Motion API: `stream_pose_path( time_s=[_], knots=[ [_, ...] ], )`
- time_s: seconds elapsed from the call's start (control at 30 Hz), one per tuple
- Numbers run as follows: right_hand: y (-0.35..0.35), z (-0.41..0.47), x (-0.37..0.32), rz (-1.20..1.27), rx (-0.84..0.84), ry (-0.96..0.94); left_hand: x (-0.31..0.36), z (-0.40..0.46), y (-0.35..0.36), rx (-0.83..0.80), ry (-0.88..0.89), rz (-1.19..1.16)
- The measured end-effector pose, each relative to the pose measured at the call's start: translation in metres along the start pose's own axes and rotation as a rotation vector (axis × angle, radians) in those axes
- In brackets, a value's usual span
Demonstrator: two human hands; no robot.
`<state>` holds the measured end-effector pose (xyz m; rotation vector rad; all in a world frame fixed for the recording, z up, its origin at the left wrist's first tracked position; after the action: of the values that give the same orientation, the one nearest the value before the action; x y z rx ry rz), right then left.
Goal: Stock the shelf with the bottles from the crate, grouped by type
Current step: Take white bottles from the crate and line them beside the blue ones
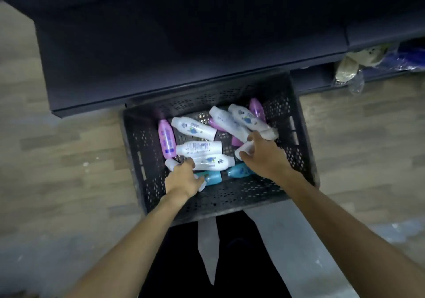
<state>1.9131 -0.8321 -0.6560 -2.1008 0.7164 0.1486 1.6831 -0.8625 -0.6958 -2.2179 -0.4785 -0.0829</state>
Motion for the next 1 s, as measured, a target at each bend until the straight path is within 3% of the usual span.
stream_pose_path(
  time_s=[0.23, 0.37, 0.7, 0.87, 1.0],
  knots=[
    [0.121, 0.017, 0.034, -0.08, -0.259, 0.043, -0.048, 0.03, 0.063, -0.097, -0.009, 0.132],
    [0.158, 0.018, 0.046, -0.142, -0.32, 0.055, -0.06, 0.039, 0.084, -0.131, -0.019, 0.165],
    [0.13, 0.073, 0.039, -0.058, -0.033, 0.016, -0.038, 0.084, 0.103, -0.119, -0.077, 0.041],
    [0.112, 0.117, 0.034, -0.138, 0.186, -0.066, -0.025, 0.117, 0.108, -0.092, -0.142, -0.11],
    [0.119, 0.146, 0.039, -0.222, 0.173, -0.094, -0.016, 0.145, 0.098, 0.026, -0.166, -0.202]
  ],
)
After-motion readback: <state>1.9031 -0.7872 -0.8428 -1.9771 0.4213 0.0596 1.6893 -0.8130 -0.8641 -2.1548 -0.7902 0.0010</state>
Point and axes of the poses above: each hand's wrist, its own z-axis towards the middle knuckle, its own y-axis out of the palm, x = y × z, the point moved 9 cm from there along z, towards the middle knuckle, and after that the axes turned 12 degrees about x, right-handed, at the moved point
